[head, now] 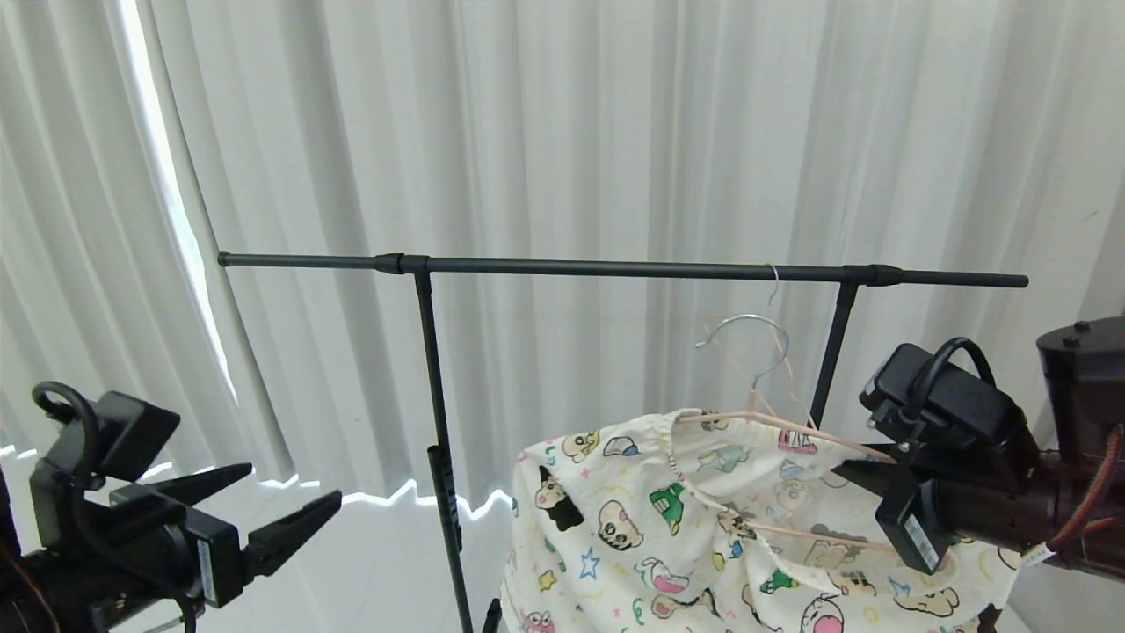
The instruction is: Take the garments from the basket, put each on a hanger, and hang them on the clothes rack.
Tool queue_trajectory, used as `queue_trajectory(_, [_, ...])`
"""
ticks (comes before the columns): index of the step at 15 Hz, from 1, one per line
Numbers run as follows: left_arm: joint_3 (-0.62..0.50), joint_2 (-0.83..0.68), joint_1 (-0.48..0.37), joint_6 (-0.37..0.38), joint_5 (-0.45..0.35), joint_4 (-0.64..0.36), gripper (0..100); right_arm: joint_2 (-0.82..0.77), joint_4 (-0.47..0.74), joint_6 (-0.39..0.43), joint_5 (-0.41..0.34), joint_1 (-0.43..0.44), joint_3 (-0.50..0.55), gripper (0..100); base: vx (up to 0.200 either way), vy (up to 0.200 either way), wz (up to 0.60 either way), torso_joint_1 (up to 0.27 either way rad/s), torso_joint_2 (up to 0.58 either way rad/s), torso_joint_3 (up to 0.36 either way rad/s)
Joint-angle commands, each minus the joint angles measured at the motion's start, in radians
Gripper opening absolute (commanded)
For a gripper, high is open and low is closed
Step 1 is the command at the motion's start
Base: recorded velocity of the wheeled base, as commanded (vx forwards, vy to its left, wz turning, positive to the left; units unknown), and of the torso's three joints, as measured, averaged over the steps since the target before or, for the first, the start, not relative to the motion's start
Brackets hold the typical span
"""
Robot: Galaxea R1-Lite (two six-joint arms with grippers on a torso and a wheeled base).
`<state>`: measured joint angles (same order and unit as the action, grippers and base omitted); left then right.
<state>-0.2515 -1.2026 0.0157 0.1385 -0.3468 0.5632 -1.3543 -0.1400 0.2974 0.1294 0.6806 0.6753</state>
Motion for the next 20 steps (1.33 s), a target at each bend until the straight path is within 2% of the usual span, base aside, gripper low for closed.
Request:
queue_trajectory(1, [-0.074, 0.037, 0.010, -0.013, 0.017, 0.000, 100, 0.004, 0.040, -0.003, 0.029, -0.012, -0.003, 0, 0.000, 0.000, 0.00, 0.000, 0.00, 0.000])
queue_trajectory(4, [-0.114, 0.023, 0.010, -0.005, 0.140, 0.000, 100, 0.001, 0.178, -0.072, 0.095, -0.012, 0.038, 0, 0.000, 0.000, 0.00, 0.000, 0.00, 0.000])
queue_trajectory(7, [-0.098, 0.014, 0.010, 0.010, 0.233, 0.000, 100, -0.034, 0.425, -0.259, 0.157, -0.007, 0.144, 0, 0.000, 0.000, 0.00, 0.000, 0.00, 0.000])
queue_trajectory(9, [-0.100, 0.001, 0.010, 0.055, 0.262, 0.000, 100, -0.094, 0.520, -0.363, 0.246, -0.001, 0.202, 0, 0.000, 0.000, 0.00, 0.000, 0.00, 0.000])
queue_trajectory(12, [-0.098, -0.005, 0.009, 0.081, 0.273, 0.000, 100, -0.194, 0.528, -0.477, 0.331, 0.019, 0.279, 0, 0.000, 0.000, 0.00, 0.000, 0.00, 0.000])
queue_trajectory(15, [-0.098, -0.012, 0.006, 0.104, 0.273, 0.000, 100, -0.232, 0.523, -0.501, 0.334, 0.043, 0.320, 0, 0.000, 0.000, 0.00, 0.000, 0.00, 0.000])
queue_trajectory(20, [-0.098, -0.022, -0.010, 0.116, 0.273, 0.000, 100, -0.249, 0.523, -0.505, 0.334, 0.050, 0.365, 0, 0.000, 0.200, 0.00, 0.003, 0.00, 0.002])
